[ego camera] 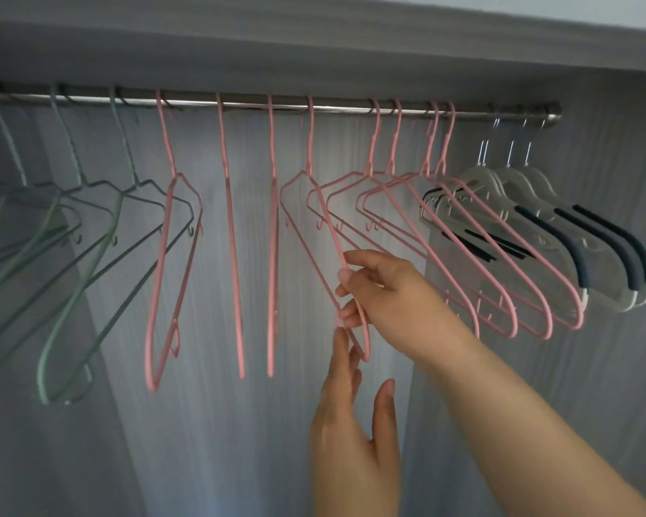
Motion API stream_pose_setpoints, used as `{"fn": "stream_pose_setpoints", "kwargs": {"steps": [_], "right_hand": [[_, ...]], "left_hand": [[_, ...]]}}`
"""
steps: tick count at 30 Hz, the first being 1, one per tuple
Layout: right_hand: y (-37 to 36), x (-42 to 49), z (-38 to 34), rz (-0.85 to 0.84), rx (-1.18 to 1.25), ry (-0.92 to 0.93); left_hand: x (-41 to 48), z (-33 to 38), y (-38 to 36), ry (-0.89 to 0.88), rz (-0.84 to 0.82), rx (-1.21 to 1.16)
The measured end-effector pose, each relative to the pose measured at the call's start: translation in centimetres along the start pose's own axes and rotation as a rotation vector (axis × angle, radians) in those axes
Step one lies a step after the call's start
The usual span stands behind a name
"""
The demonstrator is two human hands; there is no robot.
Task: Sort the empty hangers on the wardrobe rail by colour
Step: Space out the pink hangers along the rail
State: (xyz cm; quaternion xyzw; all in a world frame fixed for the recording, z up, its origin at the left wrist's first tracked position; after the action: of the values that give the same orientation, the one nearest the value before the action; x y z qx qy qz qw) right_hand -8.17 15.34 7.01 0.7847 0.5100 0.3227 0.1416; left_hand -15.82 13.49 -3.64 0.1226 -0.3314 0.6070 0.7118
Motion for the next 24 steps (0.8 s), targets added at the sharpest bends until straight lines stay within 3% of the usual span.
{"fn": "stream_pose_setpoints", "kwargs": {"steps": [2,4,6,9,13,17,19,24], "right_hand": [[2.2,-0.8,-0.7,0.160,-0.353,0.180],[5.4,-1.9,-1.9,0.397,-0.476,0.316],[7.8,-2.2,-2.0,0.511,-0.520,0.316],[8.2,-1.2,0.1,0.380,-0.569,0.162],[6.1,-0.2,2.5,0.231,-0.445,0.028],[7.2,-0.6,1.3,0.558,-0.596,0.141],[7.9,-0.6,0.6,0.644,-0.701,0.214],[7.4,1.8,1.9,0.328,-0.769,-0.053]], "left_hand": [[-0.6,-1.2,0.0,0.047,0.034,-0.112],[-1.4,-2.8,-0.6,0.174,0.038,-0.222],[-1.9,-3.8,-1.9,0.291,-0.040,-0.260],[-1.4,-2.9,-3.8,0.233,-0.161,-0.193],[0.8,-1.2,-6.1,0.158,-0.317,-0.054],[2.2,-0.8,-7.0,0.081,-0.360,0.049],[2.7,-0.7,-7.3,0.054,-0.380,0.058],[4.0,-0.6,-8.1,0.068,-0.417,0.031]]}}
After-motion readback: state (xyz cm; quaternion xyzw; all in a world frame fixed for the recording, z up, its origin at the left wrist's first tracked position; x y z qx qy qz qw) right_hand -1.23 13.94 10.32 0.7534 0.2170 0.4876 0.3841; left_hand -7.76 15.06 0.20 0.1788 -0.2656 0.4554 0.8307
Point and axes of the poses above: each hand's wrist, its own x-axis towards the middle knuckle, its own y-axis out of the back of the hand, z = x × y, the point moved 5 cm from there along x, towards the middle knuckle, and after that the axes turned 13 degrees about -x, right-handed, at the moved point
